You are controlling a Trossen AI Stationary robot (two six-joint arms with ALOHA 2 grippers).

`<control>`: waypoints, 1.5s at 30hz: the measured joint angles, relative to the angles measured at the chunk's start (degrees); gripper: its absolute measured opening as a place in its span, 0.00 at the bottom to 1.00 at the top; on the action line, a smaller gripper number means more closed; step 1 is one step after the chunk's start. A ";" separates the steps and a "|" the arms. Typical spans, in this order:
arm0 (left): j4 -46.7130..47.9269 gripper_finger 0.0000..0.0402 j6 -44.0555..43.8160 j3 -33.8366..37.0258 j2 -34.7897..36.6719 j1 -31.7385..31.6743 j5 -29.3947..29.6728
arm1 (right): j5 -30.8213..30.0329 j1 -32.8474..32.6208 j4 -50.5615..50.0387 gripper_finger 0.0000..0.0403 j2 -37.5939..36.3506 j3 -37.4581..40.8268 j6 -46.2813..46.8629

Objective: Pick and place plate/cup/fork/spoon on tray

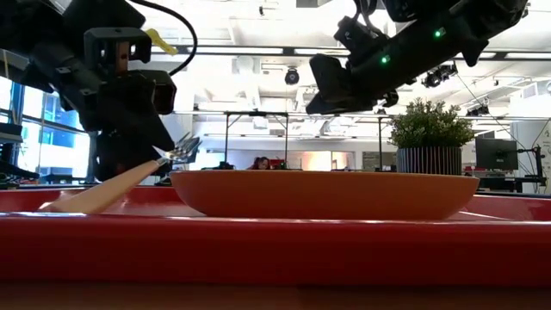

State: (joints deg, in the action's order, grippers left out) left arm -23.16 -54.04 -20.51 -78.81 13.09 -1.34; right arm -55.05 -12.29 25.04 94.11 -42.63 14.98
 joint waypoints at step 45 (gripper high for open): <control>60.75 0.21 9.94 -14.33 15.89 -10.71 42.31 | -7.28 -2.34 2.77 0.36 0.00 0.00 -10.53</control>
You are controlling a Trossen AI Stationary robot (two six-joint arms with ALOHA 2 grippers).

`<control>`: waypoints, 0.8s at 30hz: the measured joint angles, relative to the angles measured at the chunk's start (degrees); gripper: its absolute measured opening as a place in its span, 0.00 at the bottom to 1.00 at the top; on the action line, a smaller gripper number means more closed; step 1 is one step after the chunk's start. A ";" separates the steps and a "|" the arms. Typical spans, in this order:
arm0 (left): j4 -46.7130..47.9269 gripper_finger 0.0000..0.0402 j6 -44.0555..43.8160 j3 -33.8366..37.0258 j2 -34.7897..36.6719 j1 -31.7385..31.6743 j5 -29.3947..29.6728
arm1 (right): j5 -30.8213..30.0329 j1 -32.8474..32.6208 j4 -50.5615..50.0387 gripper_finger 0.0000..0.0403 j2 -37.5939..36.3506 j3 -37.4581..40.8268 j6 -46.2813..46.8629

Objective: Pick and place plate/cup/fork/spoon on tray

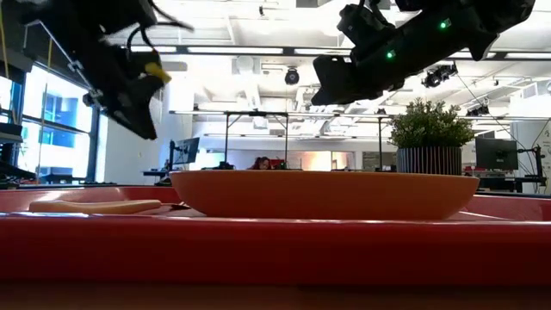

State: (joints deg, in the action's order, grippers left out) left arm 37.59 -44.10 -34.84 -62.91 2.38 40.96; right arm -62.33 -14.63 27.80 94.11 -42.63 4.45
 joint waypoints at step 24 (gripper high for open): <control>-2.29 0.29 6.17 0.41 -17.94 -27.75 -7.98 | -0.08 0.00 -5.03 0.36 0.00 0.00 1.07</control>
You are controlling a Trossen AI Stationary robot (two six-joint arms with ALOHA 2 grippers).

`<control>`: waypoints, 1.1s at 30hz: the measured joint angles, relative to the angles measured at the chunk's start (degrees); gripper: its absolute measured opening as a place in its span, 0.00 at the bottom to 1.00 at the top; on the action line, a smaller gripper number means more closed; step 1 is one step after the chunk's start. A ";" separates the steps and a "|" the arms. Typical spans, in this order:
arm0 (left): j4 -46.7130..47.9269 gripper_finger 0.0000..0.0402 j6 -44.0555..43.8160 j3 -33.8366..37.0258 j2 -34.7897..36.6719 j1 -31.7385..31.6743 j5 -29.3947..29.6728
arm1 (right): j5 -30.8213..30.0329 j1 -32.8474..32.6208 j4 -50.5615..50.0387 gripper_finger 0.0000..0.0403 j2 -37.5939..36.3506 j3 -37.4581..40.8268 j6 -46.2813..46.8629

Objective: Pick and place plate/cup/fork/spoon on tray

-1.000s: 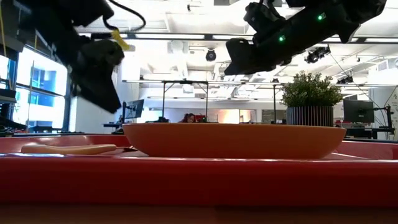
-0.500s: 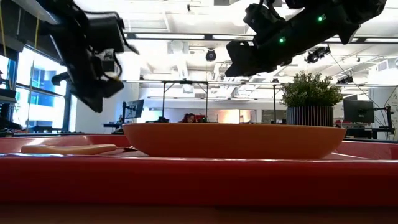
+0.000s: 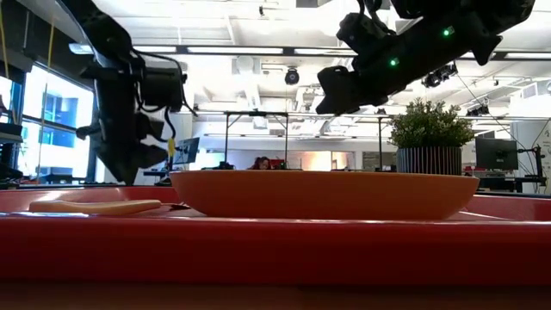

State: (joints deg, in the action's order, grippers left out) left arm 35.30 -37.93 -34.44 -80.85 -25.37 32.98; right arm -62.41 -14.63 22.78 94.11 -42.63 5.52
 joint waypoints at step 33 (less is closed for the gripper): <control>-4.89 0.02 9.32 -0.35 -9.06 -3.29 2.89 | 0.00 0.00 -0.28 0.36 0.00 0.00 0.66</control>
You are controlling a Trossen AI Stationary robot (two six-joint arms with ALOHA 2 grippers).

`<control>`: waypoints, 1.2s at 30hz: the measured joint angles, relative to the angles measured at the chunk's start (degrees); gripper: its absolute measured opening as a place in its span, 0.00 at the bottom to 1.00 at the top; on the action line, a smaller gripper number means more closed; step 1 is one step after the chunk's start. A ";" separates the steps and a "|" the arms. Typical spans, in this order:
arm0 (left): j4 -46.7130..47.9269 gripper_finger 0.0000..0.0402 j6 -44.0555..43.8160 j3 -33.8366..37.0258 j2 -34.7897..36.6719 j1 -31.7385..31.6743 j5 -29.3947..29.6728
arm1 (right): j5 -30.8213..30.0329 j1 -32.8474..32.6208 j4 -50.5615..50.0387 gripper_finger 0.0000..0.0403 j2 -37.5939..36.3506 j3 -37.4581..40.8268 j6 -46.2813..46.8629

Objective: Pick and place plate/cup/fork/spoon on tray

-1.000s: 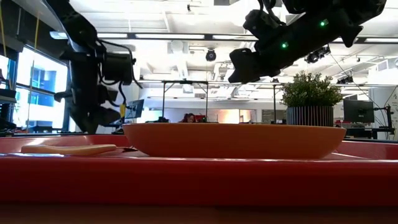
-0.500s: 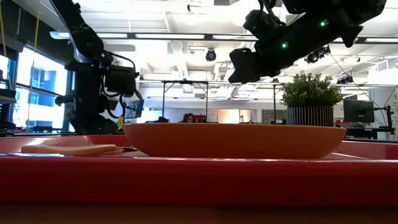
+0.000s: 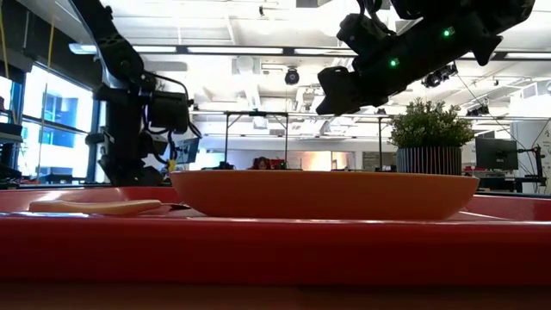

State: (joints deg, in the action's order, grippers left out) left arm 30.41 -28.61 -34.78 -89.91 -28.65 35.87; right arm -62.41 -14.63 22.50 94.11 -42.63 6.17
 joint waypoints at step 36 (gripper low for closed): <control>-9.76 0.02 -19.26 -1.58 28.56 33.15 -23.23 | 5.97 -1.16 -5.37 0.36 0.00 0.00 6.84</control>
State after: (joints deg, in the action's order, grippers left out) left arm 20.64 -47.87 -36.36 -61.35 4.50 12.63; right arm -56.45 -15.79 17.13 94.11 -42.63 13.02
